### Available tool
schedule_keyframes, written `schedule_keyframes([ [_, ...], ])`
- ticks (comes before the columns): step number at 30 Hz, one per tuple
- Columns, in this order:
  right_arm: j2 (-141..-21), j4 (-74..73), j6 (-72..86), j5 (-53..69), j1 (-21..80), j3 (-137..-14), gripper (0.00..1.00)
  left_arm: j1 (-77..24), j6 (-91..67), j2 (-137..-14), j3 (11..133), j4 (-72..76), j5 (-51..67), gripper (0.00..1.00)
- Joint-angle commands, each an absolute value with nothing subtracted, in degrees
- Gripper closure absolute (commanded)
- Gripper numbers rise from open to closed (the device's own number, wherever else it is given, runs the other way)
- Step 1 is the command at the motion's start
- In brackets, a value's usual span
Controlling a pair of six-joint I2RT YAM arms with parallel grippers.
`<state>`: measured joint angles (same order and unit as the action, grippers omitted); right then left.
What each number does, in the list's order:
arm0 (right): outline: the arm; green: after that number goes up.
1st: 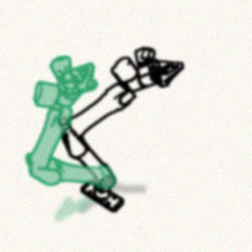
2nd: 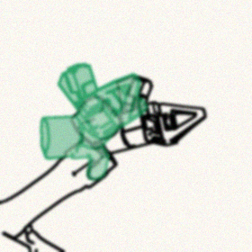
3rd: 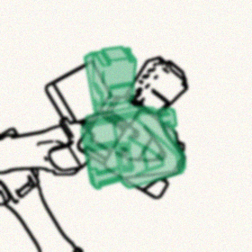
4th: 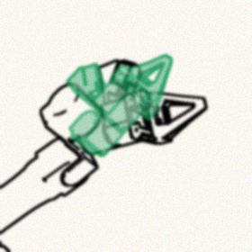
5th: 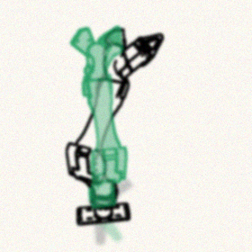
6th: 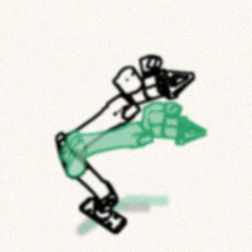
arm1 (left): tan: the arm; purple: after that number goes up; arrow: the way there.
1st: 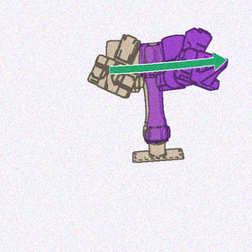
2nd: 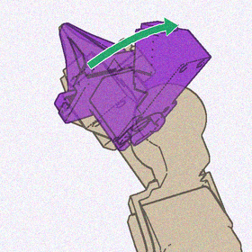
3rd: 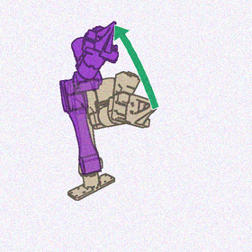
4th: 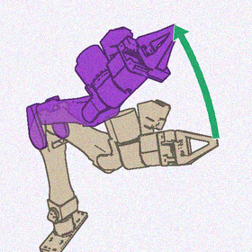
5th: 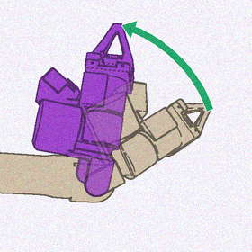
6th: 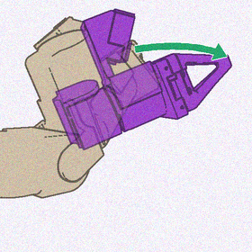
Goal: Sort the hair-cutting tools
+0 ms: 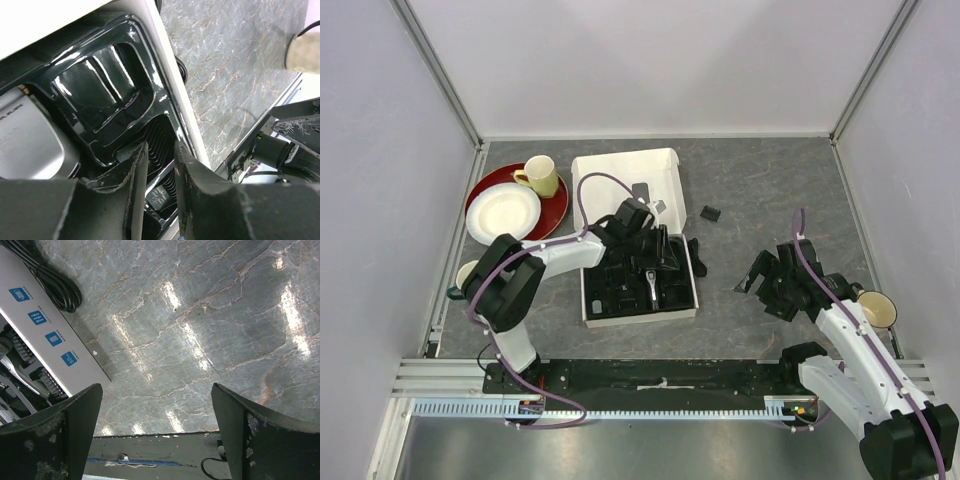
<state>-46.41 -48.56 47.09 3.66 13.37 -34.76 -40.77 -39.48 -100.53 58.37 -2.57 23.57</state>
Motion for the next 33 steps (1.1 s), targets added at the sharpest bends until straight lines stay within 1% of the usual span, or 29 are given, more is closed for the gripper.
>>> schedule_keyframes([
  [1, -46.84, -47.55, 46.85, 2.46, 13.53, -34.98, 0.02, -41.84, -37.35, -102.92, 60.64, -4.31, 21.45, 0.66],
  [7, -48.16, -47.20, 46.23, 0.36, 13.45, -38.14, 0.02, -41.92, -35.60, -98.27, 62.22, -6.50, 17.77, 0.65],
  [12, -50.88, -43.43, 45.70, -3.34, 13.45, -42.70, 0.02, -41.92, -34.02, -91.16, 63.90, -8.52, 14.16, 0.57],
  [16, -53.78, -38.60, 47.72, -6.94, 13.36, -44.47, 0.02, -41.84, -31.30, -82.56, 63.63, -12.29, 7.76, 0.56],
  [18, -55.36, -34.31, 47.90, -6.94, 13.45, -45.61, 0.02, -41.92, -30.41, -79.12, 61.97, -13.70, 4.67, 0.53],
  [19, -57.72, -33.32, 47.99, -7.12, 13.45, -46.40, 0.02, -41.84, -29.54, -77.36, 61.01, -14.23, 1.35, 0.51],
  [21, -60.98, -30.69, 47.73, -7.91, 13.53, -49.37, 0.02, -41.75, -28.83, -71.65, 57.84, -15.29, -2.00, 0.42],
  [22, -65.00, -30.33, 47.46, -9.13, 13.62, -50.79, 0.02, -41.75, -27.87, -69.54, 56.96, -15.73, -4.72, 0.38],
  [23, -67.47, -29.97, 46.07, -9.58, 13.62, -52.45, 0.02, -41.66, -27.34, -66.13, 55.39, -16.86, -5.88, 0.30],
  [26, -78.02, -29.09, 41.68, -11.68, 15.11, -59.66, 0.02, -41.66, -25.23, -60.14, 53.01, -19.41, -9.05, 0.18],
  [27, -80.83, -29.18, 40.53, -12.12, 16.07, -63.68, 0.02, -41.66, -24.70, -58.99, 52.56, -20.12, -9.49, 0.16],
  [28, -86.51, -29.27, 39.56, -12.30, 16.43, -65.72, 0.02, -41.66, -24.00, -58.10, 52.12, -20.56, -10.10, 0.13],
  [29, -89.36, -29.44, 38.85, -12.30, 17.13, -70.01, 0.02, -41.57, -23.65, -57.14, 51.34, -20.91, -10.37, 0.09],
  [30, -94.95, -30.14, 37.63, -12.48, 17.57, -72.22, 0.02, -41.57, -23.56, -55.74, 50.89, -21.53, -10.46, 0.07],
  [31, -97.62, -30.58, 37.10, -12.83, 18.01, -74.60, 0.02, -41.49, -23.29, -55.11, 50.28, -21.71, -10.81, 0.05],
  [33, -105.07, -32.86, 36.74, -14.58, 19.07, -81.45, 0.02, -41.49, -23.12, -53.79, 49.84, -21.71, -11.25, 0.05],
])
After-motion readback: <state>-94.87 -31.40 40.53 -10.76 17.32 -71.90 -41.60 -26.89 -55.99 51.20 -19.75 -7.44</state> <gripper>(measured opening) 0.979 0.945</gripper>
